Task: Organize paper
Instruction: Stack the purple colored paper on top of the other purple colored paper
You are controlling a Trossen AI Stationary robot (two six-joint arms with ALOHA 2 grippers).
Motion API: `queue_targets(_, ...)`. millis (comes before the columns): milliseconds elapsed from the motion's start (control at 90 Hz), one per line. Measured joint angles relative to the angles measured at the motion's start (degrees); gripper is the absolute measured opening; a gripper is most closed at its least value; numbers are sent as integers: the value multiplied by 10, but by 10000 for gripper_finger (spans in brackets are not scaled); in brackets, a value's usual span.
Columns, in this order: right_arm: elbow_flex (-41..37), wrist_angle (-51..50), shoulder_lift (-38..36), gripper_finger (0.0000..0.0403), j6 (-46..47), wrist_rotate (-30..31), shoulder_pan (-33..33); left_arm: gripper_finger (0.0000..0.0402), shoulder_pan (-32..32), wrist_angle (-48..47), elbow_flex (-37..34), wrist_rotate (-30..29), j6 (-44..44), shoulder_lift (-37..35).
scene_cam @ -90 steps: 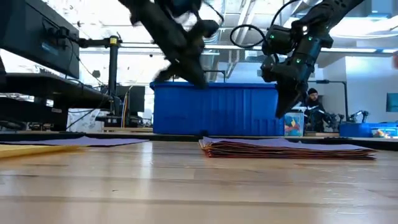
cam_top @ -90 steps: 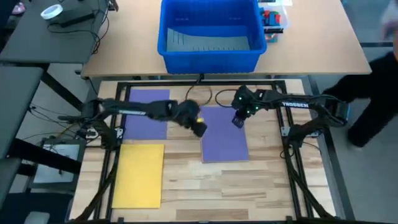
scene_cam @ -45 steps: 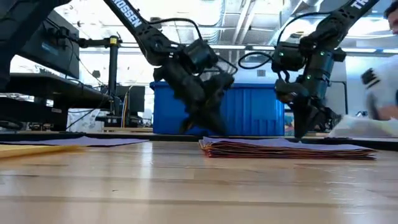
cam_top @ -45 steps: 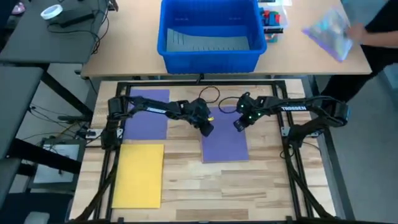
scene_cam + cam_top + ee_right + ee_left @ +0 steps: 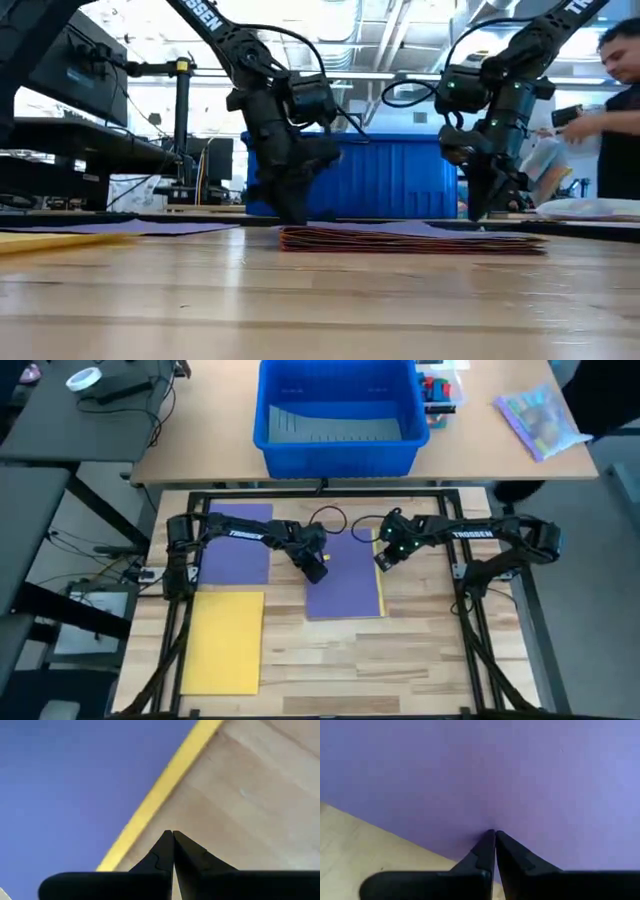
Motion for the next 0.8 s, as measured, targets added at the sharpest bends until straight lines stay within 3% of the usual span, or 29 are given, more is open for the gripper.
queue_targets(189,0,60,13,0,26,-2,17,0,-2,3,11,-3,-3,1)
queue_targets(611,3,86,98,0,52,1,12,0,-2,-6,26,-5,10,2)
queue_targets(800,5,27,101,0,38,38,3,0,-2,-94,29,-28,22,1)
